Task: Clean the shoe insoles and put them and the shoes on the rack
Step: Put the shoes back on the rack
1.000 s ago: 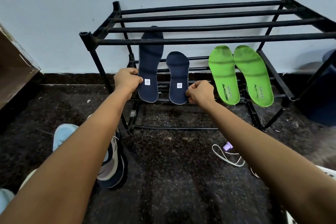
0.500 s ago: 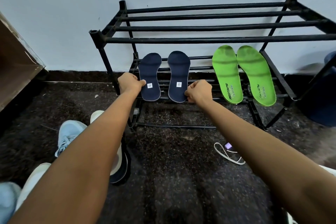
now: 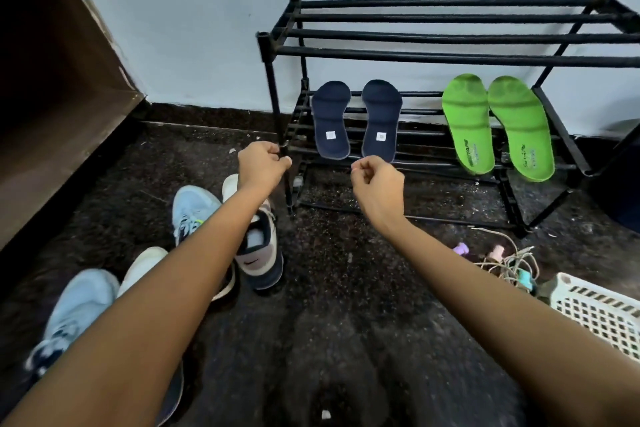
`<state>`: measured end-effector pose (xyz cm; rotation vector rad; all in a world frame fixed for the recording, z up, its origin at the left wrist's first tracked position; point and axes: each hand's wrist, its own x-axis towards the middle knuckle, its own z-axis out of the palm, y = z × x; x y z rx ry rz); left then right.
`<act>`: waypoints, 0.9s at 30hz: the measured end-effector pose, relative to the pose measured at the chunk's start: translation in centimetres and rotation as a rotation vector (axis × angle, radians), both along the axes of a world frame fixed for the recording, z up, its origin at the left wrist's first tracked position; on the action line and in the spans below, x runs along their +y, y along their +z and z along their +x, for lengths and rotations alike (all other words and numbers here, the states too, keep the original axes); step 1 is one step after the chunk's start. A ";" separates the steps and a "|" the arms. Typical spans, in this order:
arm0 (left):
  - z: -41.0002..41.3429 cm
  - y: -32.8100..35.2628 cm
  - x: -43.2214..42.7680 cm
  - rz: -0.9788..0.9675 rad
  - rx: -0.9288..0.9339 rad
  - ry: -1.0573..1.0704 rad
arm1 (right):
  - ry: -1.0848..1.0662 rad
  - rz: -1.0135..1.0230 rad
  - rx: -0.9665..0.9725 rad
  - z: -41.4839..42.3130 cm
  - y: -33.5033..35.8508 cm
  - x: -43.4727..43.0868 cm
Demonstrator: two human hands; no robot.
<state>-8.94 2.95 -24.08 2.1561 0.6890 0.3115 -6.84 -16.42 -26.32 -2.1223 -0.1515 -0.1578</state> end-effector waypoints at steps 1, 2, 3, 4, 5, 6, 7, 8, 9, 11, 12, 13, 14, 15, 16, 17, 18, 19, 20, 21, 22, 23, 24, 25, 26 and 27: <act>-1.1 -0.2 0.7 -0.001 0.022 0.013 | 0.049 -0.007 0.006 -0.9 -0.3 0.7; -2.6 -0.5 1.6 0.001 0.042 0.025 | 0.096 -0.017 0.018 -1.9 -0.7 1.7; -3.5 -0.9 2.1 0.001 0.057 0.025 | 0.138 -0.036 0.026 -2.5 -1.2 2.3; -5.6 -1.3 3.1 0.011 0.079 0.035 | 0.198 -0.058 0.040 -3.8 -1.7 3.5; -6.8 -1.8 3.5 0.017 0.099 0.034 | 0.243 -0.095 0.046 -4.4 -2.1 4.0; -8.3 -2.3 4.1 0.022 0.121 0.037 | 0.296 -0.135 0.052 -5.3 -2.6 4.6; -10.3 -2.9 4.7 0.026 0.146 0.037 | 0.348 -0.170 0.059 -6.5 -3.0 5.4; -12.1 -3.4 5.1 0.029 0.171 0.027 | 0.393 -0.200 0.066 -7.4 -3.4 5.9; -14.1 -4.2 5.7 0.035 0.192 0.028 | 0.444 -0.236 0.071 -8.4 -3.6 6.4; -17.8 -5.7 6.2 0.027 0.242 0.027 | 0.535 -0.338 0.036 -9.7 -4.2 7.1; -20.0 -6.4 6.4 0.019 0.270 0.032 | 0.580 -0.393 0.017 -10.3 -4.5 7.6; -21.8 -7.0 6.5 0.018 0.294 0.030 | 0.615 -0.442 0.008 -10.7 -4.7 8.0; -23.7 -7.7 6.6 0.030 0.320 0.031 | 0.646 -0.478 0.006 -11.3 -4.8 8.4; -25.3 -8.3 6.7 0.049 0.350 0.029 | 0.665 -0.503 0.010 -11.7 -5.0 8.8; -26.8 -8.7 6.7 0.073 0.387 0.028 | 0.678 -0.522 0.017 -12.1 -5.1 9.1; -28.1 -8.9 6.6 0.101 0.418 0.035 | 0.692 -0.544 0.027 -12.5 -5.3 9.5; -29.0 -9.2 6.6 0.139 0.443 0.047 | 0.703 -0.567 0.034 -12.8 -5.4 9.8; -29.8 -9.4 6.6 0.174 0.470 0.065 | 0.713 -0.594 0.034 -13.1 -5.6 10.3; -30.5 -9.5 6.4 0.203 0.509 0.082 | 0.715 -0.621 0.037 -13.3 -5.8 10.6; -31.1 -9.6 6.2 0.220 0.562 0.091 | 0.710 -0.643 0.043 -13.4 -6.0 11.0; -31.6 -9.7 6.0 0.232 0.626 0.094 | 0.705 -0.663 0.056 -13.4 -6.2 11.4; -32.0 -9.9 5.9 0.254 0.697 0.072 | 0.696 -0.680 0.074 -13.4 -6.4 11.8; -32.2 -10.2 5.9 0.303 0.762 0.032 | 0.692 -0.694 0.097 -13.2 -6.6 12.3; -32.3 -10.3 6.0 0.373 0.805 -0.014 | 0.689 -0.712 0.118 -13.0 -6.9 12.7; -32.3 -10.5 6.1 0.447 0.823 -0.052 | 0.693 -0.740 0.130 -12.8 -7.2 13.0; -32.2 -10.5 6.4 0.495 0.818 -0.070 | 0.695 -0.783 0.132 -12.8 -7.4 13.5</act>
